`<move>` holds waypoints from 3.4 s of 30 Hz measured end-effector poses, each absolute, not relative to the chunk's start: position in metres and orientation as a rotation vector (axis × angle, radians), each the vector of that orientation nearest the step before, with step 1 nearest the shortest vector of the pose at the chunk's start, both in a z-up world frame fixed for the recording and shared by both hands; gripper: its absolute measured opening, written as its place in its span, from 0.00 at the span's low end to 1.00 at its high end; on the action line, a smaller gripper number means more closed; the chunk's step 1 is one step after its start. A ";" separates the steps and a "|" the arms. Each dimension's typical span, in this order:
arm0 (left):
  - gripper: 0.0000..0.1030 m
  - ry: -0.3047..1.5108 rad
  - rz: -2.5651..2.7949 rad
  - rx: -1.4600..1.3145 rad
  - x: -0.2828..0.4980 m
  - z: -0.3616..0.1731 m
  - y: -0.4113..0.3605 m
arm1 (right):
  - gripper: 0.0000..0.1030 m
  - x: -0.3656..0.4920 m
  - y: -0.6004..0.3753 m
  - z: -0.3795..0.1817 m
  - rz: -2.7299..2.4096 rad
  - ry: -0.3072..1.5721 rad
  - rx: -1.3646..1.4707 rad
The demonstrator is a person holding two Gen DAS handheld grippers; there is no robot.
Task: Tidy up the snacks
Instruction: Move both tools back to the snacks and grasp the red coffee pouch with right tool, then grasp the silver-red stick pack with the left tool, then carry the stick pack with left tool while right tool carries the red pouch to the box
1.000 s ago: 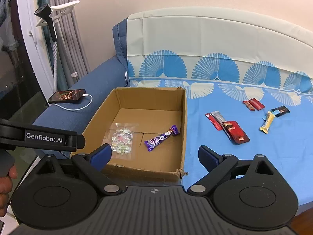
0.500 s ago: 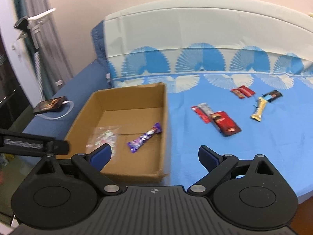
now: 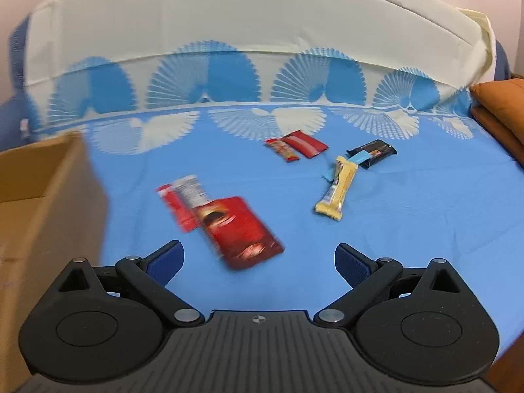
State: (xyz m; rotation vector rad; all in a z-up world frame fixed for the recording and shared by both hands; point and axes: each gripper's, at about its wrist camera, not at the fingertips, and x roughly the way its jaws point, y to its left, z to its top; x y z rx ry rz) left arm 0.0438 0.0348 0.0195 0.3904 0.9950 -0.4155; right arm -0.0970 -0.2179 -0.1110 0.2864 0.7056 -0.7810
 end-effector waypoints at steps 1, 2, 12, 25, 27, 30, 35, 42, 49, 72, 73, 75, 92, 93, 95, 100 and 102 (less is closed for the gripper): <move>1.00 0.998 -0.412 0.395 0.047 0.017 0.030 | 0.96 -0.089 -0.225 -0.120 -0.787 0.712 0.270; 1.00 1.000 -0.411 0.401 0.050 0.015 0.025 | 0.96 -0.079 -0.232 -0.130 -0.791 0.722 0.250; 1.00 1.023 -0.407 0.450 0.071 -0.006 -0.014 | 0.96 -0.013 -0.266 -0.204 -0.731 0.834 0.131; 1.00 1.005 -0.581 0.408 0.069 -0.014 -0.110 | 0.73 -0.063 -0.342 -0.209 -0.773 0.771 0.429; 1.00 0.984 -0.650 0.417 0.065 -0.021 -0.137 | 0.73 -0.080 -0.345 -0.206 -0.807 0.790 0.438; 1.00 0.945 -0.823 0.578 0.057 -0.043 -0.188 | 0.73 -0.115 -0.355 -0.200 -0.876 0.804 0.495; 1.00 0.866 -1.055 0.919 0.054 -0.102 -0.267 | 0.74 -0.166 -0.361 -0.197 -0.972 0.831 0.546; 1.00 0.954 -1.134 1.117 0.074 -0.187 -0.333 | 0.89 -0.161 -0.377 -0.203 -0.953 0.862 0.519; 1.00 1.046 -1.150 1.203 0.084 -0.219 -0.354 | 1.00 -0.159 -0.382 -0.211 -0.927 0.859 0.476; 0.08 0.985 -1.117 0.658 0.037 -0.024 -0.218 | 0.50 -0.194 -0.306 -0.090 -0.905 0.647 0.489; 0.08 0.976 -1.111 0.640 0.033 -0.015 -0.207 | 0.50 -0.196 -0.298 -0.079 -0.894 0.631 0.486; 0.08 0.970 -1.090 0.594 0.025 0.005 -0.178 | 0.50 -0.200 -0.278 -0.058 -0.868 0.600 0.475; 0.08 0.904 -0.759 0.336 -0.040 0.076 0.102 | 0.50 -0.203 -0.071 0.034 -0.422 0.614 0.355; 0.08 0.911 -0.739 0.323 -0.043 0.074 0.117 | 0.50 -0.202 -0.060 0.036 -0.396 0.624 0.349; 0.08 0.923 -0.709 0.297 -0.047 0.070 0.142 | 0.50 -0.201 -0.039 0.038 -0.359 0.643 0.332; 0.08 0.911 -0.658 0.261 -0.056 0.064 0.181 | 0.50 -0.200 0.000 0.045 -0.308 0.675 0.276; 0.08 0.912 -0.660 0.245 -0.058 0.063 0.191 | 0.50 -0.200 0.010 0.049 -0.307 0.673 0.253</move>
